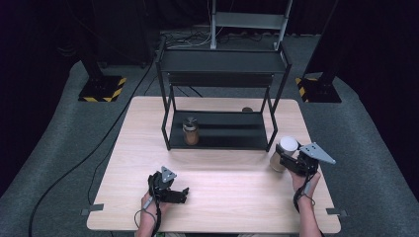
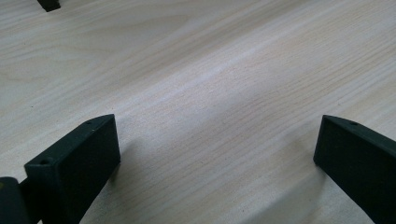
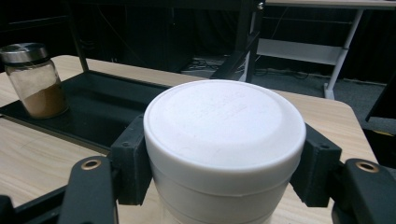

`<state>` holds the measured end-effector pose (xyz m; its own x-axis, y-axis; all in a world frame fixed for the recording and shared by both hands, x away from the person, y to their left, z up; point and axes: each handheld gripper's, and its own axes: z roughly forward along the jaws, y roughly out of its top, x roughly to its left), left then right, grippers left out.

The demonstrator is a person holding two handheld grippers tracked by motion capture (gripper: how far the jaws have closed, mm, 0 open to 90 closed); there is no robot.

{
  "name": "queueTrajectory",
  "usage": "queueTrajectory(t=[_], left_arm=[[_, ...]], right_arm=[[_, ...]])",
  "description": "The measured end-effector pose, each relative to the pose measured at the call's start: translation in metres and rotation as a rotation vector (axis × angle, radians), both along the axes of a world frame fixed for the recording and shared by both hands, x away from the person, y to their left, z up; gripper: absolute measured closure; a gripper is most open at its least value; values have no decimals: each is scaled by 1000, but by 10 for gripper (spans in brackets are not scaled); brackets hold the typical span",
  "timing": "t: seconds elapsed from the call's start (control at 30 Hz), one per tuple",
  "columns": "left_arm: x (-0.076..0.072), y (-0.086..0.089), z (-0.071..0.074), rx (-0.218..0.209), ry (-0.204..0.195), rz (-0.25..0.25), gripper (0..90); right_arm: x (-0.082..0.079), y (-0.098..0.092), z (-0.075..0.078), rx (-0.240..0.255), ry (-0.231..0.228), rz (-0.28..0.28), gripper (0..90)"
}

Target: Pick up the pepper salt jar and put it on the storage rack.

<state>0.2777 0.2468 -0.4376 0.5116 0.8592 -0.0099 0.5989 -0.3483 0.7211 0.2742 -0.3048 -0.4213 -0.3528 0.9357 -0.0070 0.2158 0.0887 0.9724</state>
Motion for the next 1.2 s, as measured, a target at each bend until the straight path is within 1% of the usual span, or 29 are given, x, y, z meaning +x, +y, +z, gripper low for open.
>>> queueTrajectory(t=[0.2, 0.43, 1.2], left_arm=[[0, 0, 0, 0, 0, 0, 0], [0, 0, 0, 0, 0, 0, 0], [0, 0, 0, 0, 0, 0, 0]], right_arm=[[4, 7, 1, -2, 6, 20, 330], [9, 12, 2, 0, 4, 40, 330], [22, 28, 4, -1, 6, 84, 330]])
